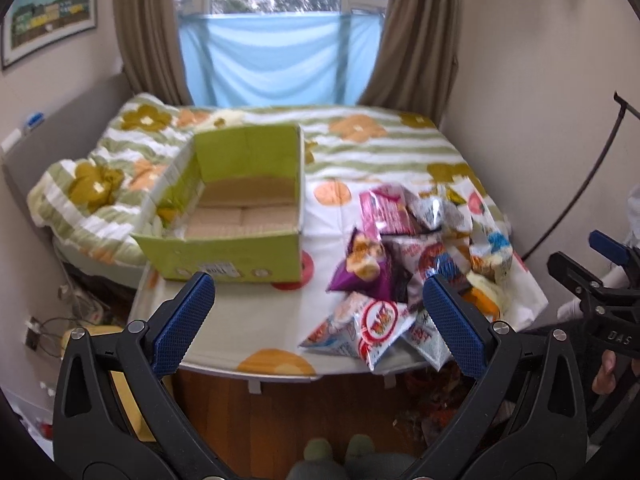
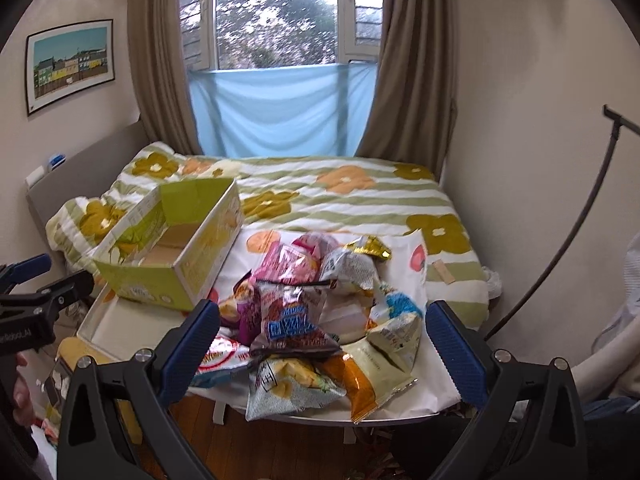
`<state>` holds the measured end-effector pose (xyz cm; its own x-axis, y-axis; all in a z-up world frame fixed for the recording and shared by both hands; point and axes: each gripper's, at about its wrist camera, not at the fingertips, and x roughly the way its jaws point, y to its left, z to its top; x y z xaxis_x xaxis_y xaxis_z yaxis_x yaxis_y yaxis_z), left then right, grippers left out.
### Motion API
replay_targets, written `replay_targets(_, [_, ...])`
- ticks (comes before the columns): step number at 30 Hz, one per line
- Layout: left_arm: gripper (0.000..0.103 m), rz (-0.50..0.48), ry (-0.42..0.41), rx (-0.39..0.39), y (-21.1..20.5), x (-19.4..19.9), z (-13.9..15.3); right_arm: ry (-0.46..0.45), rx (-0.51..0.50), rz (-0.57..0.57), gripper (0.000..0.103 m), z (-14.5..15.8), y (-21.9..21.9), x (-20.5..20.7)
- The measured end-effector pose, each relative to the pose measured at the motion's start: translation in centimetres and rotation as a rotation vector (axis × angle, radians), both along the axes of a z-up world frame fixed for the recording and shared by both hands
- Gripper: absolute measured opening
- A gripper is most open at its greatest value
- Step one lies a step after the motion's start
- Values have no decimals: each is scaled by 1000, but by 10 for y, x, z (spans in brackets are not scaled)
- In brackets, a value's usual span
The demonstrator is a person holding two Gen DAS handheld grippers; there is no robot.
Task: Organize snacks
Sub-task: 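Grasp the white-red shrimp flakes bag with left tool while right grasps blue sponge bag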
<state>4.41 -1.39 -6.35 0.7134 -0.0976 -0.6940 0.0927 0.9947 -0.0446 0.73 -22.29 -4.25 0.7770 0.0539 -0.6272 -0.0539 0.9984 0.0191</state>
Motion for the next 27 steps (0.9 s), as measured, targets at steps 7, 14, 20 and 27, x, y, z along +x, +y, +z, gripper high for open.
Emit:
replay_targets(7, [103,-222,119,92,-29,27,-54,153,22,-12,103,-53,-2,32])
replay_targets(14, [103,-430,245,202,-55,54,-124,249,49,-46,103,-86,7,65])
replay_targets(20, [103,-529,293,268,-71,68,-164,317,88,-43,103,-119,19,92])
replay_targets(27, [103,-571,321,261,-78,89,-189,331,45,-14,103,-141,30,120])
